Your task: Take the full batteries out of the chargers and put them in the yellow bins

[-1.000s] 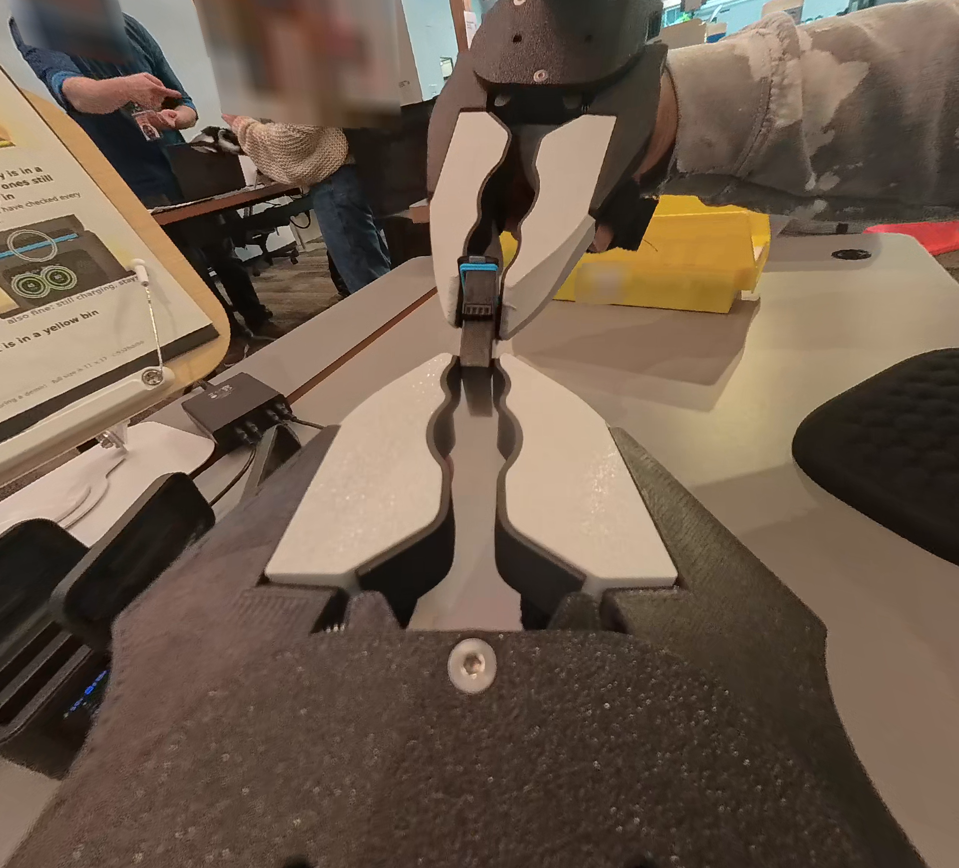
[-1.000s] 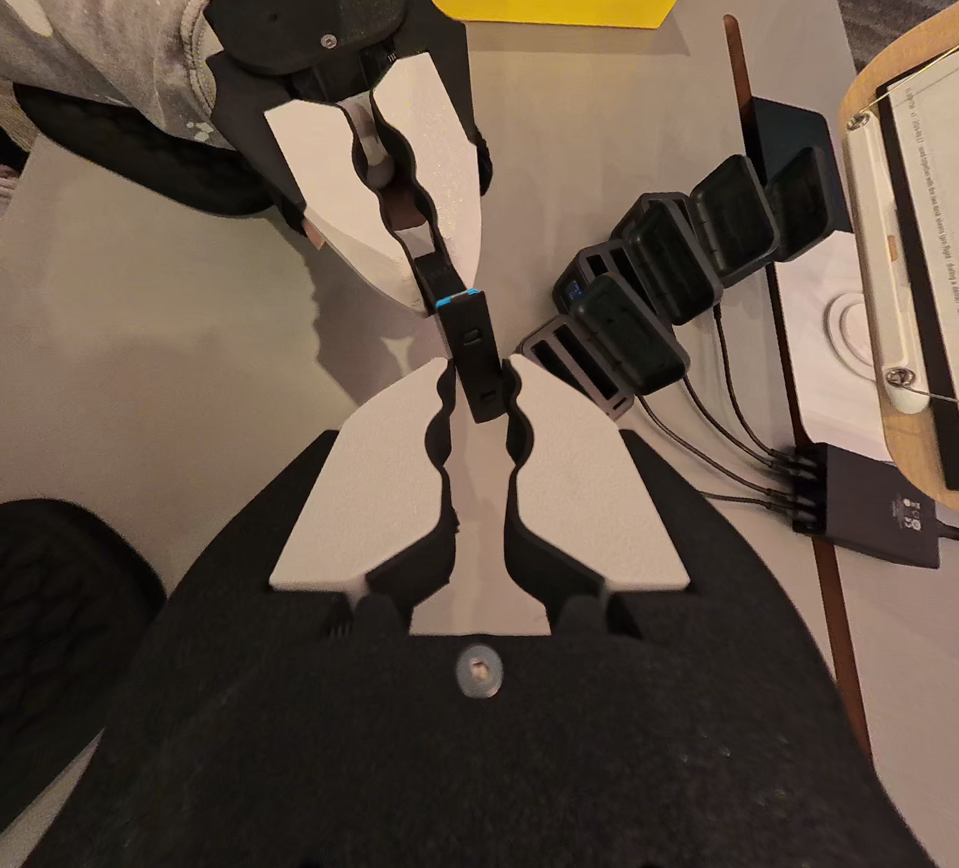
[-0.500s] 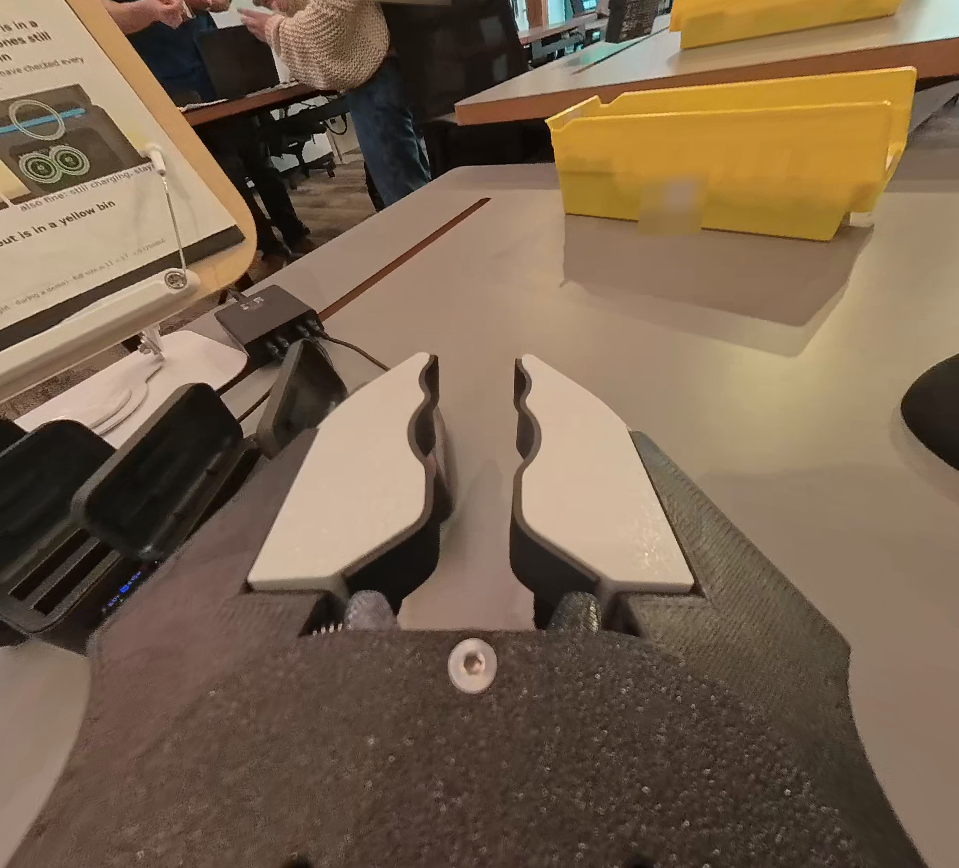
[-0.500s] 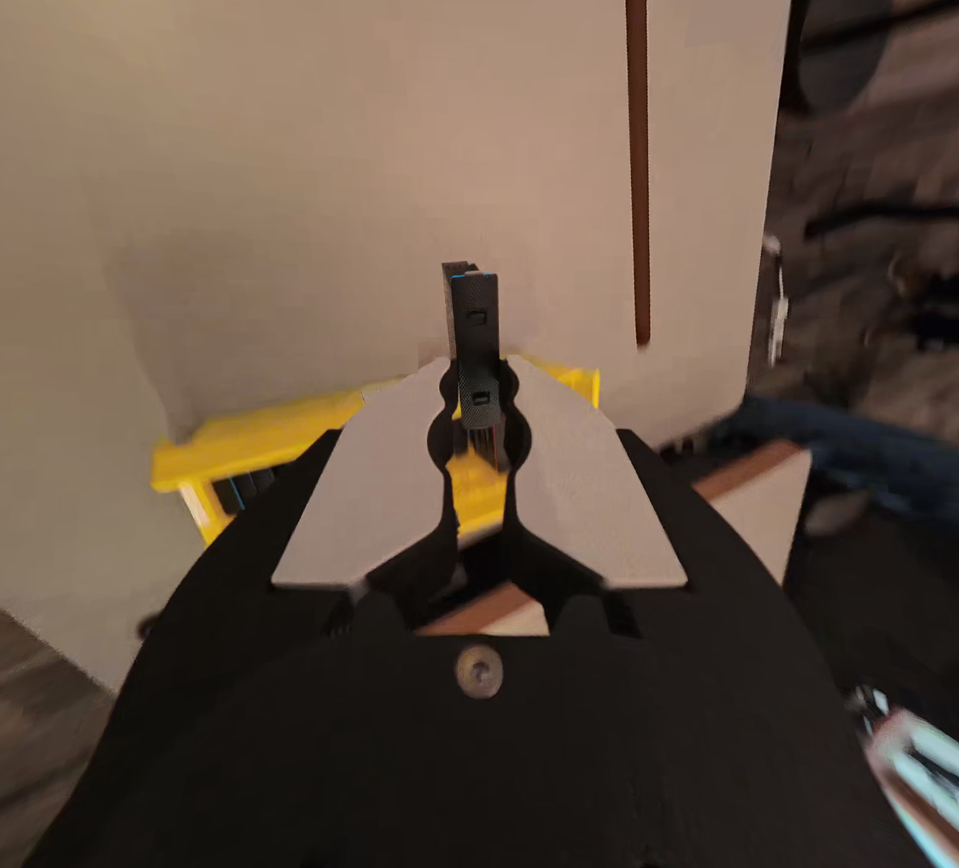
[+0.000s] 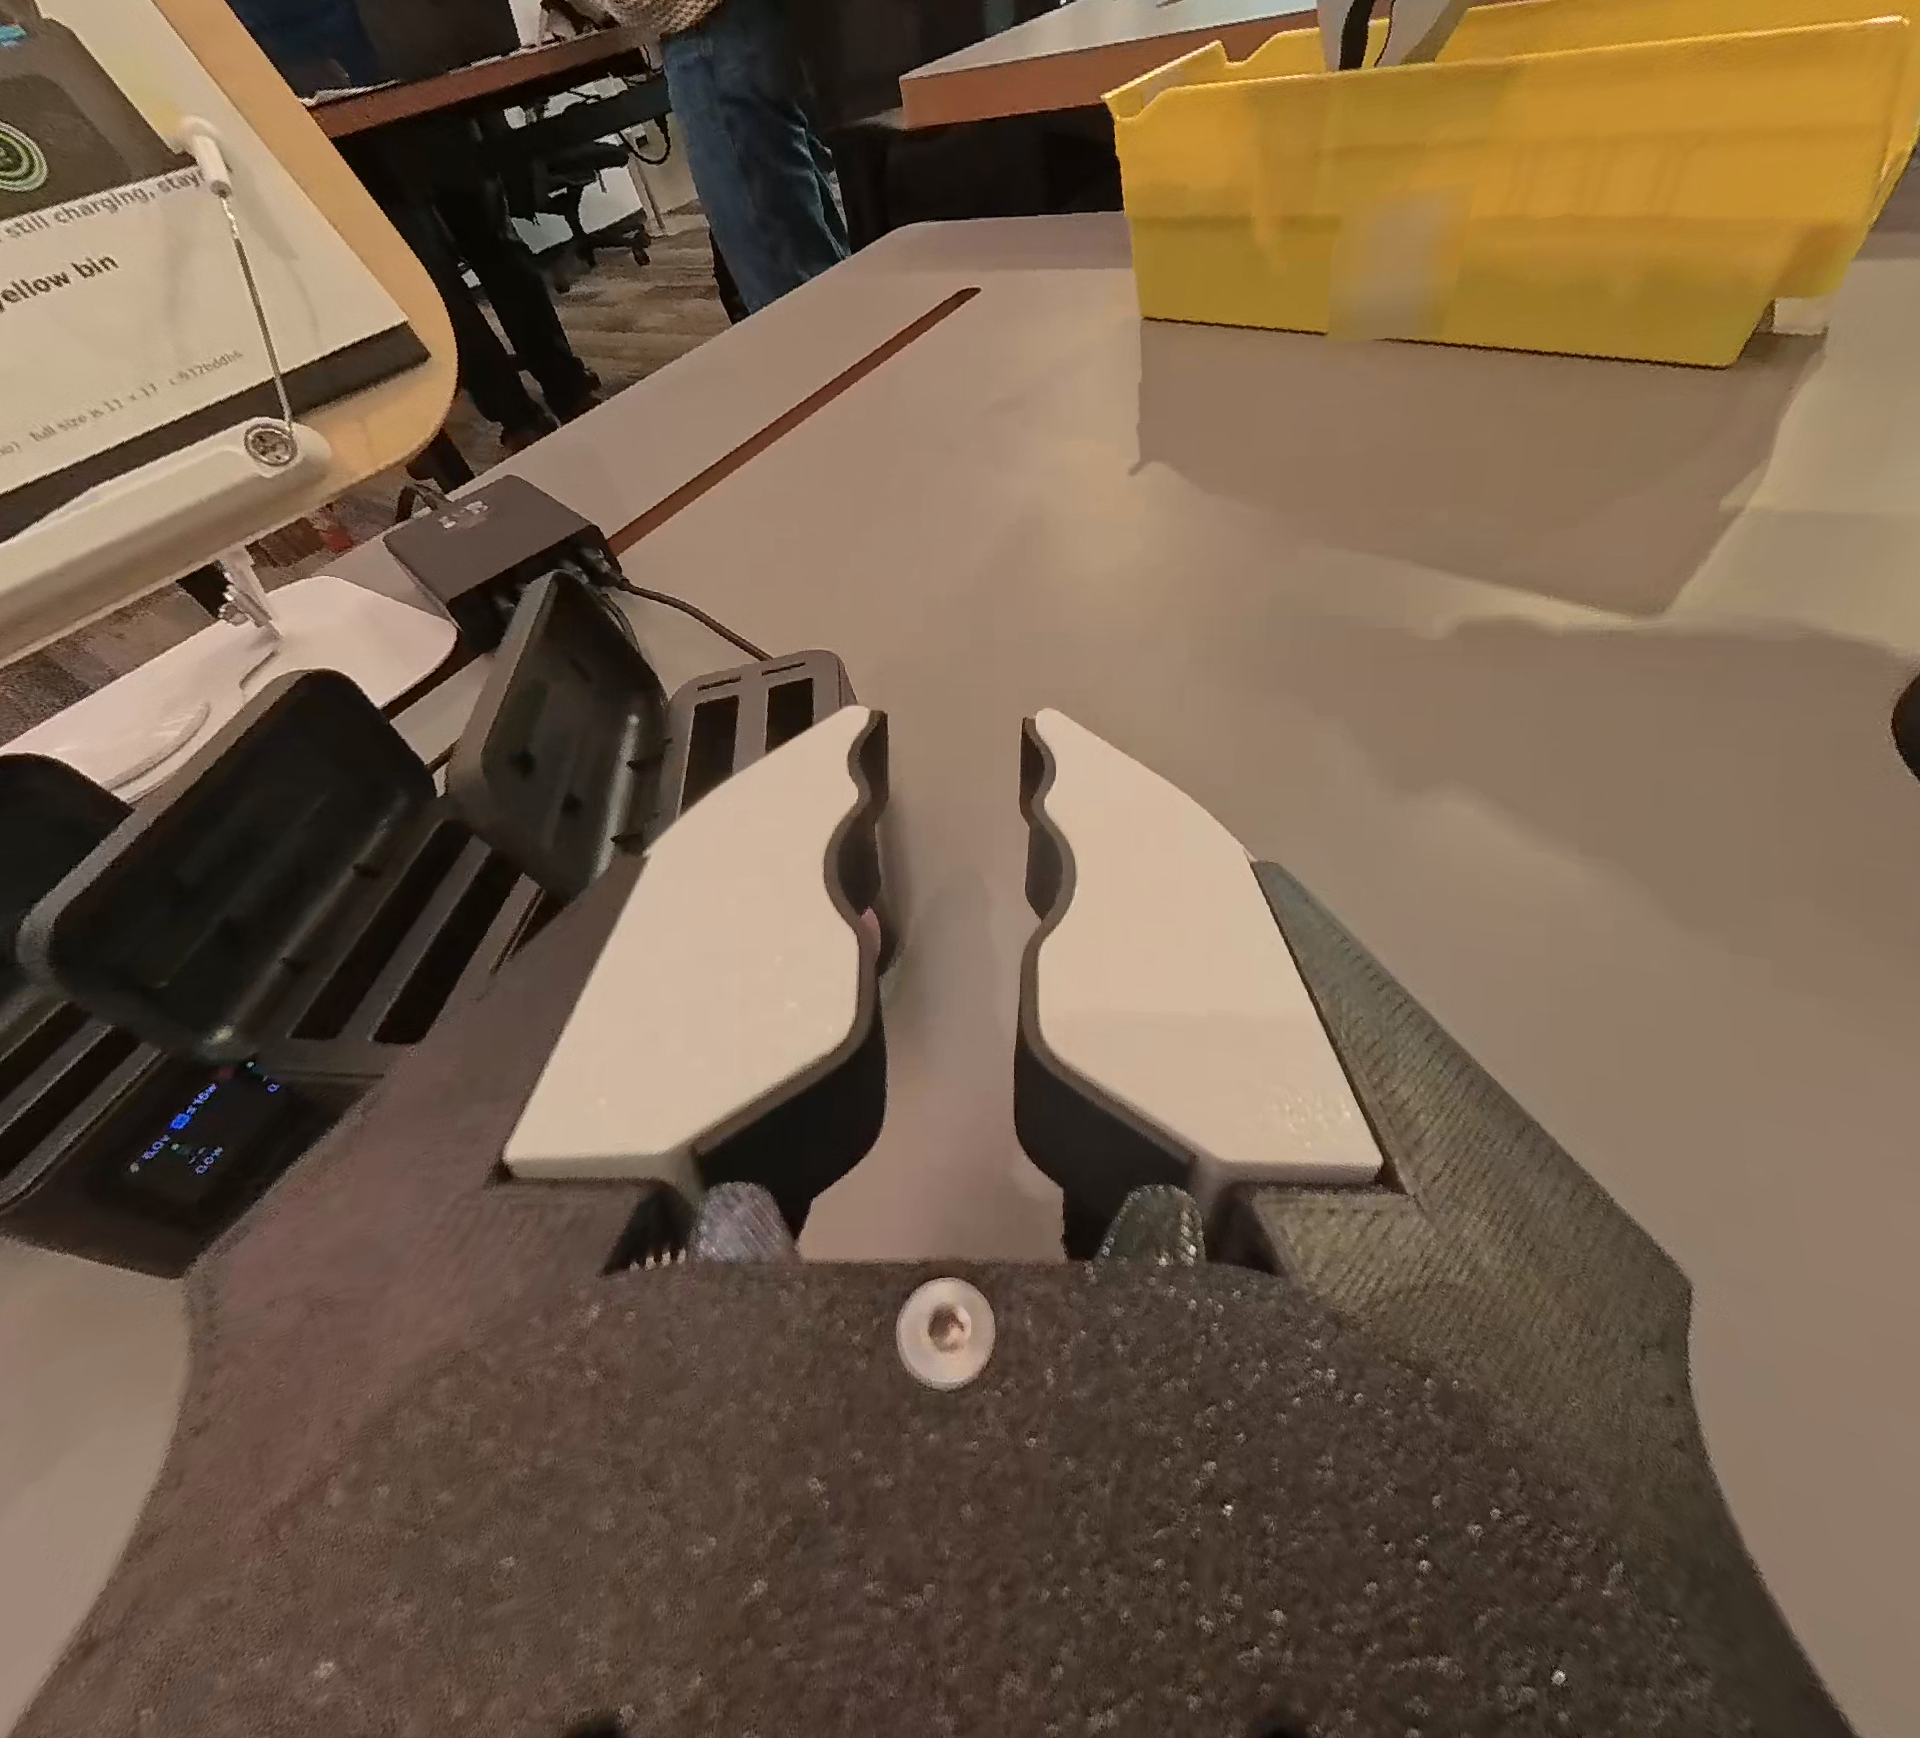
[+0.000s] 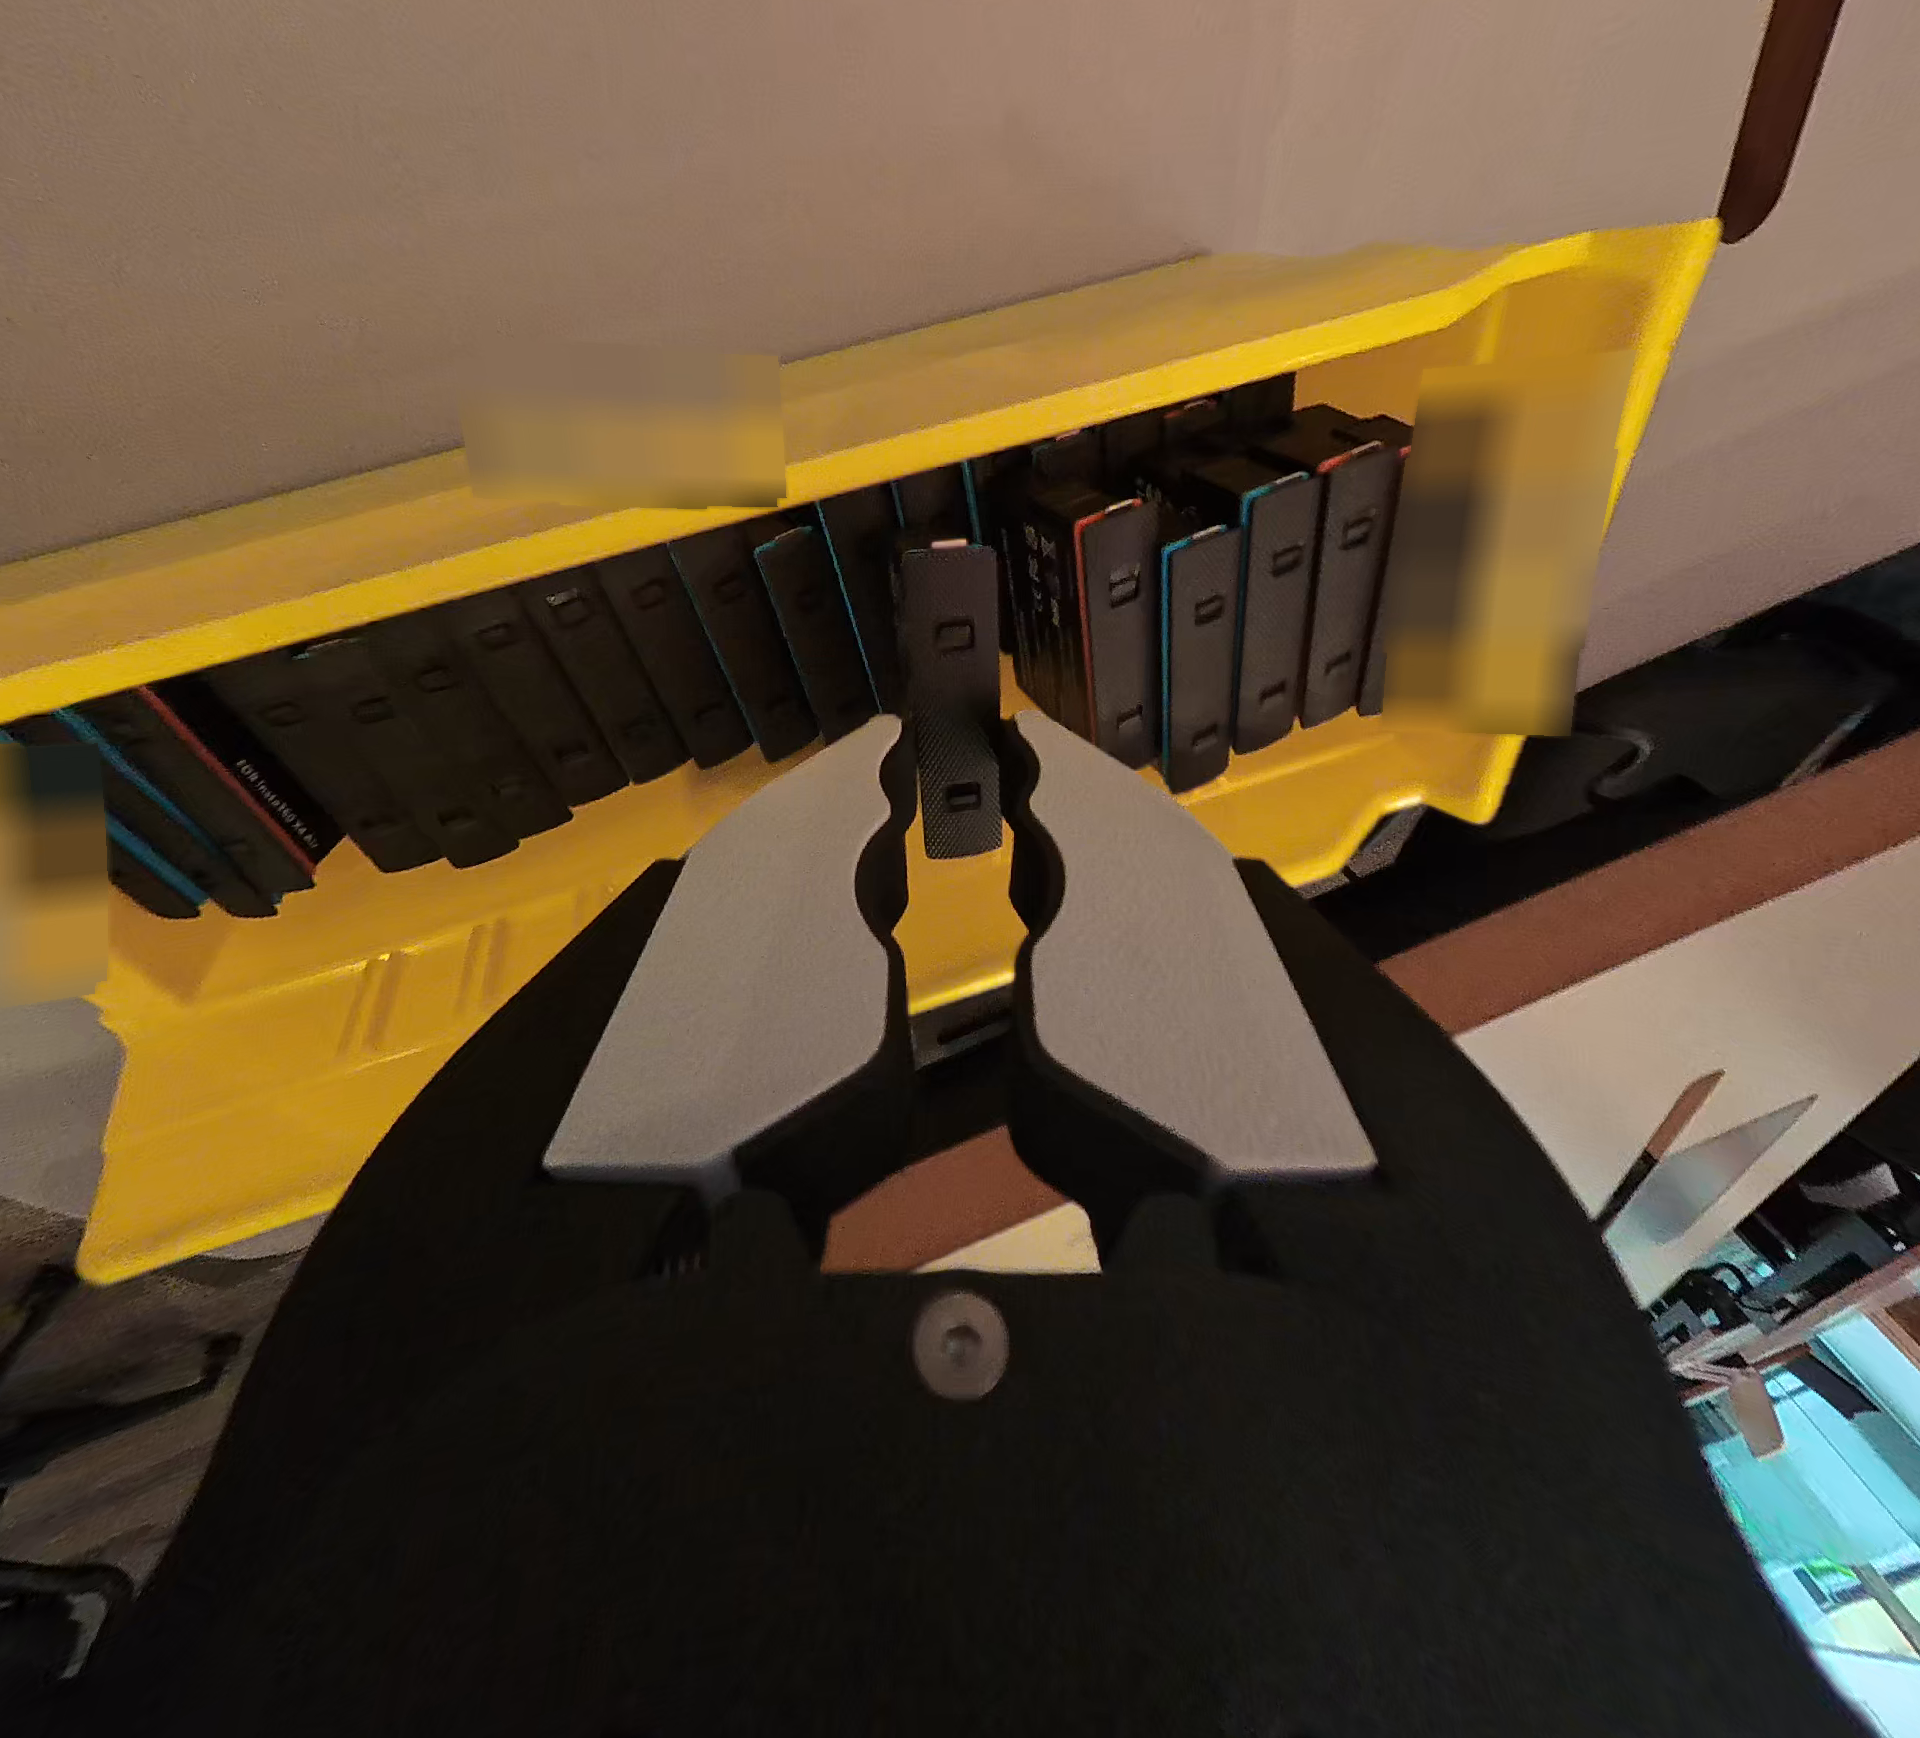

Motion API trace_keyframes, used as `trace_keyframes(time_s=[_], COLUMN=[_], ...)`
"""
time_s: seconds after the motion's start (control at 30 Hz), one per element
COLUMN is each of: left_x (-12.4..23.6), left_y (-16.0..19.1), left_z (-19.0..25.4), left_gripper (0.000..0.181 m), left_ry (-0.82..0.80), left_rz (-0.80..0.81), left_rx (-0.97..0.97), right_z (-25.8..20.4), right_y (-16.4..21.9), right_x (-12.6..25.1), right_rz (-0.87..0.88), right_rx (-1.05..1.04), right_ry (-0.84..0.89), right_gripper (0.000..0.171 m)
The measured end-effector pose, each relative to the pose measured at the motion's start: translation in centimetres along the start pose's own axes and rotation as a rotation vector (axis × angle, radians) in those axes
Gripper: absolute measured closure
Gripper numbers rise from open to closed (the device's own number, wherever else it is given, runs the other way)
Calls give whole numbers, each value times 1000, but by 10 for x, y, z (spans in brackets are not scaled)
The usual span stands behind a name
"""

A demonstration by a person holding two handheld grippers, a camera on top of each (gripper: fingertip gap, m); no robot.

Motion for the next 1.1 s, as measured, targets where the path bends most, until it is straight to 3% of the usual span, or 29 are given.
trace_keyframes(time_s=[0.27, 0.47, 0.67, 0.83, 1.1], left_x=[-2, -2, -1, -1, 1], left_y=[4, 6, 4, 5, 3], left_z=[-1, -1, -6, -6, -9], left_gripper=[158, 158, 159, 159, 159], left_ry=[4, -1, -20, -34, -45], left_rz=[-13, -23, -17, -26, -22], left_rx=[5, 2, 16, 1, -4], right_z=[12, 28, 47, 28, 7], right_y=[-1, 0, -40, -93, -115], right_x=[-8, 13, 74, 122, 140], right_rz=[-3, 40, 314, 570, 725], right_rx=[-1, -65, -190, -226, -246], right_ry=[39, 132, 353, 401, 427], right_gripper=[156, 151, 151, 149, 146])
Point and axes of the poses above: each gripper's, where its closed fingertips meet, x back along the fingers, y out of its underside, z = x × y across the jaws, the point moved 1 cm from there along x, back along the fingers, and after that the axes turned 2 degrees about -z, right-handed, at the moved point
